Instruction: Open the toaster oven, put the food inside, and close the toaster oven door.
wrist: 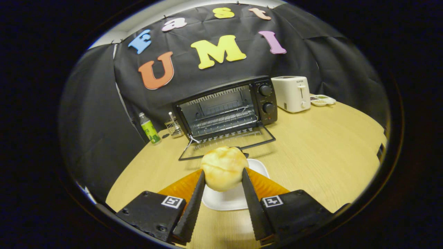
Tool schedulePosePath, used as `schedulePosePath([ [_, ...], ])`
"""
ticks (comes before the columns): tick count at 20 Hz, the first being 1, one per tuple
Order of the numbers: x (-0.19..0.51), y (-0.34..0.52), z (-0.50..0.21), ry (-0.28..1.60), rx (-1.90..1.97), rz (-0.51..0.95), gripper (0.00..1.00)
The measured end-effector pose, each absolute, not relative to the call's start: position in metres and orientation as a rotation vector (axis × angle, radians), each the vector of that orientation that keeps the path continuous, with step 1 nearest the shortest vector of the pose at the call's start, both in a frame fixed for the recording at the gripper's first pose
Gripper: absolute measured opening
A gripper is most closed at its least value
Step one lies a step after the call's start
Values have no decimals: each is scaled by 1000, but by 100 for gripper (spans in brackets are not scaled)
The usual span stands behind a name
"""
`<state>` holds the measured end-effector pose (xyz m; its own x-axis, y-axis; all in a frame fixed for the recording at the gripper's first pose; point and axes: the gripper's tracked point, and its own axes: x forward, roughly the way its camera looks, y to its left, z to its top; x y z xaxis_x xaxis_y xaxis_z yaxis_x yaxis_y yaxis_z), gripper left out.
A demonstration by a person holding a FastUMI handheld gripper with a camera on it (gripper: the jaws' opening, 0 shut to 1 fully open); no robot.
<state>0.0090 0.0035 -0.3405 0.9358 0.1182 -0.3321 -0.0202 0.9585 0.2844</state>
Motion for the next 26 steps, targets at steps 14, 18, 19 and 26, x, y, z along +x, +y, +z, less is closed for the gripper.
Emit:
schedulePosePath([
  [14,134,27,-282,169,495,197,69],
  [18,191,26,-296,218,564,179,69],
  [19,205,21,-298,222,561,163,69],
  [26,269,2,-285,196,589,163,69],
])
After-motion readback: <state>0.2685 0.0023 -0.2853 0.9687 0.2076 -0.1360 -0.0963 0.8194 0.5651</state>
